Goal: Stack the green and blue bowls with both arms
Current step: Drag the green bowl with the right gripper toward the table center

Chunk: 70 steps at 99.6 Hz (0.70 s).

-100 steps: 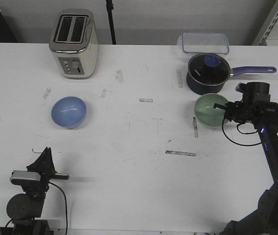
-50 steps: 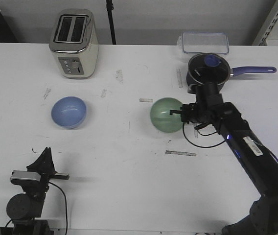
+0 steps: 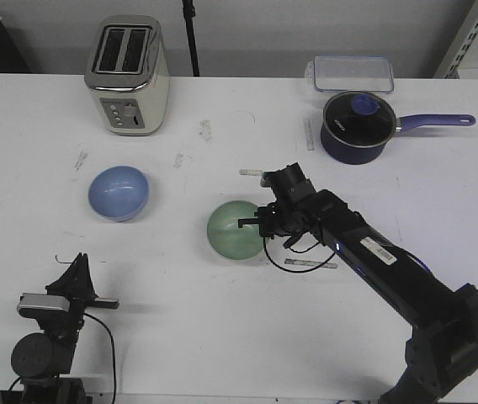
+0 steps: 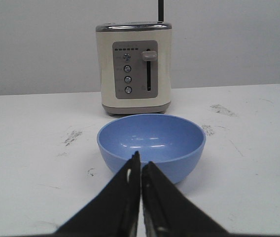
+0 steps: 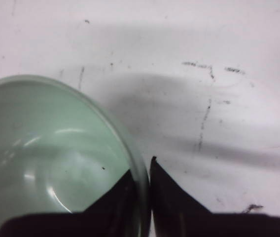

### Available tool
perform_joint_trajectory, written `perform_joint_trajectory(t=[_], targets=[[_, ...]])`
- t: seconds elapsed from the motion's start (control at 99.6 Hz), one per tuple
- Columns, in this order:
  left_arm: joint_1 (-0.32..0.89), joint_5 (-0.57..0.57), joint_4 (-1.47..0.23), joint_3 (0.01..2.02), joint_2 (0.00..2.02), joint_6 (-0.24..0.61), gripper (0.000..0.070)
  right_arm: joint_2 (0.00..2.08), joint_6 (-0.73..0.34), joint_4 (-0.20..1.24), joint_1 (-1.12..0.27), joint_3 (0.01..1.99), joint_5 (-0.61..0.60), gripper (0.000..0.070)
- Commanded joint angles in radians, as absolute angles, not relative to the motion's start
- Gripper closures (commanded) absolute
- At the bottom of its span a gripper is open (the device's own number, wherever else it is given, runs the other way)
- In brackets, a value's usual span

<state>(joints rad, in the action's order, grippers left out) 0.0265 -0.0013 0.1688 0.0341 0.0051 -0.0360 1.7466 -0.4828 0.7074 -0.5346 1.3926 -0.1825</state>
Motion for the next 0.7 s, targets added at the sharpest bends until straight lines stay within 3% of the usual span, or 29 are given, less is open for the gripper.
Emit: perform_joint_trajectory(t=[0.0, 0.151, 0.693], targets=[[0.025, 0.000, 0.181, 0.012, 0.003, -0.042, 0.0699, 1.775, -0.523, 0.694, -0.538, 1.407, -0.171, 0.0697], [0.025, 0.000, 0.181, 0.012, 0.003, -0.041, 0.0699, 1.786, -0.572, 0.696, -0.537, 1.407, -0.122, 0.0697], [0.025, 0.000, 0.181, 0.012, 0.003, -0.041, 0.0699, 1.805, -0.571, 0.699, -0.537, 1.405, -0.101, 0.0696]])
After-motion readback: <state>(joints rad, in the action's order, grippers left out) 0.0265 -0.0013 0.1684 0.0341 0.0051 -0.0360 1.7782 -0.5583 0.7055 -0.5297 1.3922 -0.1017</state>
